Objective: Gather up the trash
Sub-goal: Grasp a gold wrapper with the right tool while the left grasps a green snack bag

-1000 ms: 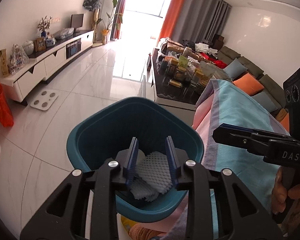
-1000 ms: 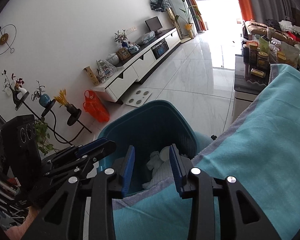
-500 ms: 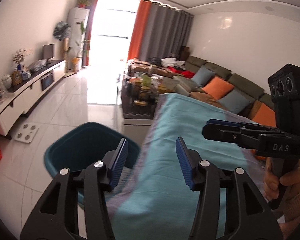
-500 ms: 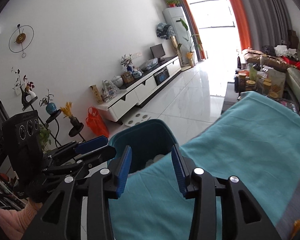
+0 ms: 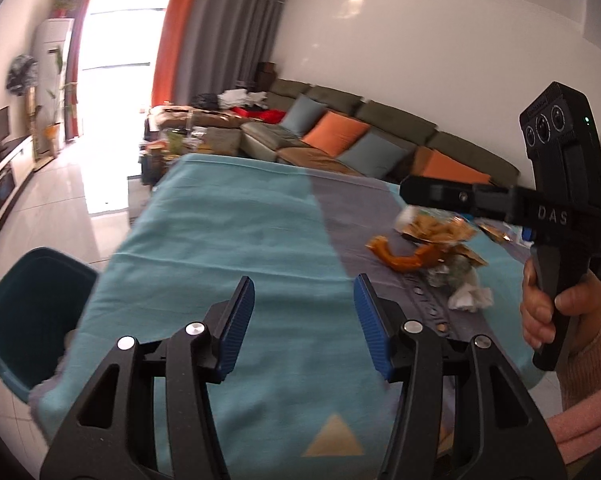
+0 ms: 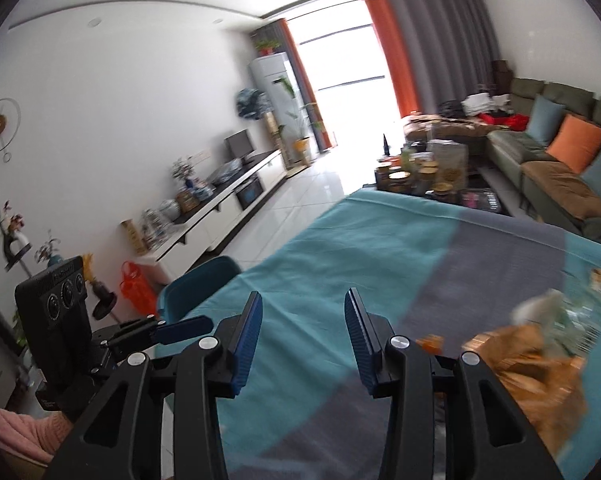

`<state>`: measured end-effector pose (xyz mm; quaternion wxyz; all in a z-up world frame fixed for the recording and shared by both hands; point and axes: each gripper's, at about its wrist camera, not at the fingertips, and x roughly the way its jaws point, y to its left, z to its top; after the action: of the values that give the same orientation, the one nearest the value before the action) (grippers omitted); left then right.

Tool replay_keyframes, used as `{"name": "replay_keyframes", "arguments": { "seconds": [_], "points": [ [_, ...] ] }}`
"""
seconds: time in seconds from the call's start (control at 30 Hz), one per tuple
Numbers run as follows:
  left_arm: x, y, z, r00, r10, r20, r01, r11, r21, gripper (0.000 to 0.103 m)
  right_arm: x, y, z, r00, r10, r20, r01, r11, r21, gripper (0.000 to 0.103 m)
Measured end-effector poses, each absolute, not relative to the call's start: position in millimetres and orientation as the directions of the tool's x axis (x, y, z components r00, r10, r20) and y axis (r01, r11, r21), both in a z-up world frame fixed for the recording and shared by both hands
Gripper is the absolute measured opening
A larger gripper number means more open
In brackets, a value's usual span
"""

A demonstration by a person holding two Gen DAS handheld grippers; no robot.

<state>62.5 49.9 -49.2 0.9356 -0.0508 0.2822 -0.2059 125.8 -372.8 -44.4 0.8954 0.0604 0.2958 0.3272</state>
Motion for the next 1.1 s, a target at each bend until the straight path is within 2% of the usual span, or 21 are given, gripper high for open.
{"name": "replay_keyframes", "arguments": {
  "seconds": [0.3, 0.43, 0.63, 0.87, 0.97, 1.03, 1.07, 1.1],
  "points": [
    [69, -23, -60, 0.620, -0.570, -0.538, 0.535, 0.810, -0.242, 0.051, 110, -474, -60, 0.736, 0.454, -0.501, -0.321, 0.887, 0.333, 0.041],
    [74, -58, -67, 0.573, -0.588, -0.572, 0.589, 0.780, -0.212, 0.051, 107, -501, -76, 0.739, 0.431, -0.518, -0.258, 0.891, 0.373, 0.041],
    [95, -97, -77, 0.513, -0.571, -0.641, 0.606, 0.770, -0.201, 0.051, 105, -514, -89, 0.724, 0.464, -0.510, -0.255, 0.867, 0.428, 0.041],
    [125, -118, -88, 0.428, -0.582, -0.691, 0.595, 0.757, -0.269, 0.052, 126, -509, -97, 0.677, 0.543, -0.496, -0.282, 0.815, 0.507, 0.042],
    [135, -123, -93, 0.397, -0.589, -0.704, 0.588, 0.752, -0.298, 0.046, 138, -509, -104, 0.656, 0.575, -0.488, -0.277, 0.786, 0.552, 0.042],
    [143, -127, -97, 0.373, -0.595, -0.712, 0.576, 0.750, -0.325, 0.039, 143, -510, -109, 0.642, 0.601, -0.475, -0.275, 0.760, 0.589, 0.042],
    [144, -127, -98, 0.363, -0.601, -0.712, 0.575, 0.746, -0.336, 0.031, 146, -511, -111, 0.637, 0.610, -0.472, -0.270, 0.750, 0.604, 0.042],
    [145, -127, -100, 0.355, -0.607, -0.711, 0.576, 0.741, -0.346, 0.029, 147, -511, -113, 0.632, 0.617, -0.469, -0.268, 0.742, 0.615, 0.042]
  ]
}}
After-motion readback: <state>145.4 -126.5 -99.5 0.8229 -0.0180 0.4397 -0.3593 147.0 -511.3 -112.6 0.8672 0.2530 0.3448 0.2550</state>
